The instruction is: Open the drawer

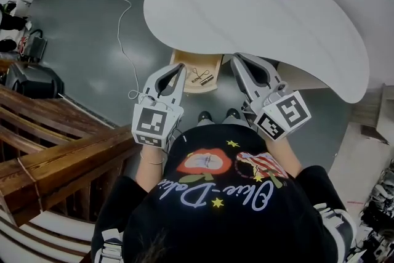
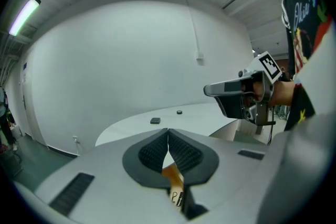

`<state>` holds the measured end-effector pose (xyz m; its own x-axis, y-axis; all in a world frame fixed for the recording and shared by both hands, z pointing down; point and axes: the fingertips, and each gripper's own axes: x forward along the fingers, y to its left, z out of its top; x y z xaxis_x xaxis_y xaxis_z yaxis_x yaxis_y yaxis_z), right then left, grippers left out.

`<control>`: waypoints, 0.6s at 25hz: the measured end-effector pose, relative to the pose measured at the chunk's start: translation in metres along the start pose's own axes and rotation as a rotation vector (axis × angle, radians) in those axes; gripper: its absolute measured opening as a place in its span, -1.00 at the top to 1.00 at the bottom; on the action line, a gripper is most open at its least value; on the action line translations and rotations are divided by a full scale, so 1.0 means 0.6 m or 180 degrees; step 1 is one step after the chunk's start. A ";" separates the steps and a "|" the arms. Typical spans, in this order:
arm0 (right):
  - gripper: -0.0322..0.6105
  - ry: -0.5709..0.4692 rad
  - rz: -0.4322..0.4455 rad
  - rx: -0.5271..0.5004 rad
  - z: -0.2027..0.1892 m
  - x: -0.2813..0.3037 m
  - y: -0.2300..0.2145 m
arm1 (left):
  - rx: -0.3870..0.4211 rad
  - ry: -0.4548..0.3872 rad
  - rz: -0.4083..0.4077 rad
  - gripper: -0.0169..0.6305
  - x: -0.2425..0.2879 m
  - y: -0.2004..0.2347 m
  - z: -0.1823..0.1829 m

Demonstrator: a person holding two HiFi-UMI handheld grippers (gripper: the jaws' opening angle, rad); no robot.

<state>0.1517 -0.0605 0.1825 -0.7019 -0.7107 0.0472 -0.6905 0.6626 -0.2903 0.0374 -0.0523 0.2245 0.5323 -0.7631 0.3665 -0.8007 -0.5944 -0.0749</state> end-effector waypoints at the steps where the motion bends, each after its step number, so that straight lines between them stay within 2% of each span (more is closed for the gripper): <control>1: 0.90 0.0003 0.0000 0.0011 -0.002 0.001 -0.001 | 0.0013 0.0002 0.0006 0.93 0.000 0.001 0.000; 9: 0.90 0.0008 0.0014 0.0025 -0.006 0.001 0.004 | -0.0019 -0.0014 0.0069 0.93 -0.012 0.007 -0.003; 15: 0.90 0.0095 0.0141 -0.0026 -0.013 0.002 0.020 | -0.0043 -0.0010 0.0085 0.93 -0.015 0.006 -0.008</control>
<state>0.1415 -0.0516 0.1866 -0.7365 -0.6735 0.0630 -0.6600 0.6952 -0.2848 0.0284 -0.0461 0.2253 0.5116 -0.7794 0.3617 -0.8182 -0.5704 -0.0721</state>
